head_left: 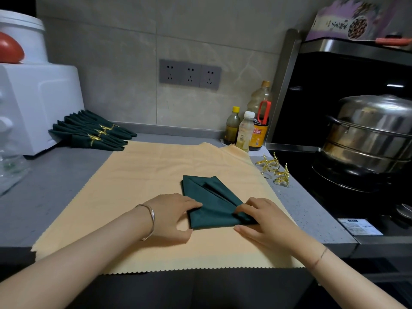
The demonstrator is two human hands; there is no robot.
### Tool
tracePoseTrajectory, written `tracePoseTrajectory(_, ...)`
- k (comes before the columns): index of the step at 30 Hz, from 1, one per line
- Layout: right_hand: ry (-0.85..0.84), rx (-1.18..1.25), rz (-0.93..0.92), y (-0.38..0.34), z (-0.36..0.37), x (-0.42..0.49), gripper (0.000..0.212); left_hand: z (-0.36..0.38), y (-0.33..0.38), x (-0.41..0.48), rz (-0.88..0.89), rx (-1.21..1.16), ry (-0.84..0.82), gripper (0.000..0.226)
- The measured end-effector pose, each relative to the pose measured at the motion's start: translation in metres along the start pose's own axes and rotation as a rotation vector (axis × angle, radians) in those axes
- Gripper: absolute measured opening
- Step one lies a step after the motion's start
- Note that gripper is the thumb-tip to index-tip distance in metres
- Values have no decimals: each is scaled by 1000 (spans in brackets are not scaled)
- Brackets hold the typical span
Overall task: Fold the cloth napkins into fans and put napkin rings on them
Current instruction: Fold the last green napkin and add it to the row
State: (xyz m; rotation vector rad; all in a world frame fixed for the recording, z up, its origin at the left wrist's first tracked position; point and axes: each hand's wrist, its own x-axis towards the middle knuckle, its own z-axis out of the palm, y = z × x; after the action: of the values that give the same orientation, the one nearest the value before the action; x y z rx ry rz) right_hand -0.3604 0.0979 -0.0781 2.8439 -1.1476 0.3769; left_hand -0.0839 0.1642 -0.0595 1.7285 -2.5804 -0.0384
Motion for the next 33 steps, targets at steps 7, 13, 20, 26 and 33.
tracePoseTrajectory(7, 27, 21, 28, -4, -4, 8, 43, 4, -10, 15, -91, -75, 227, 40)
tracePoseTrajectory(13, 46, 86, 156, -4, -7, 25, 35, 5, -12, 35, -275, -318, 341, 29)
tracePoseTrajectory(20, 57, 226, 254, -2, -3, 37, 21, 15, -12, 52, -279, -342, 443, 15)
tracePoseTrajectory(26, -2, 227, 207, 2, 5, 44, 37, 16, -5, 64, -116, 14, 210, 50)
tracePoseTrajectory(33, 11, 219, 182, 2, 6, 43, 34, 25, -7, 68, -177, -13, -16, 49)
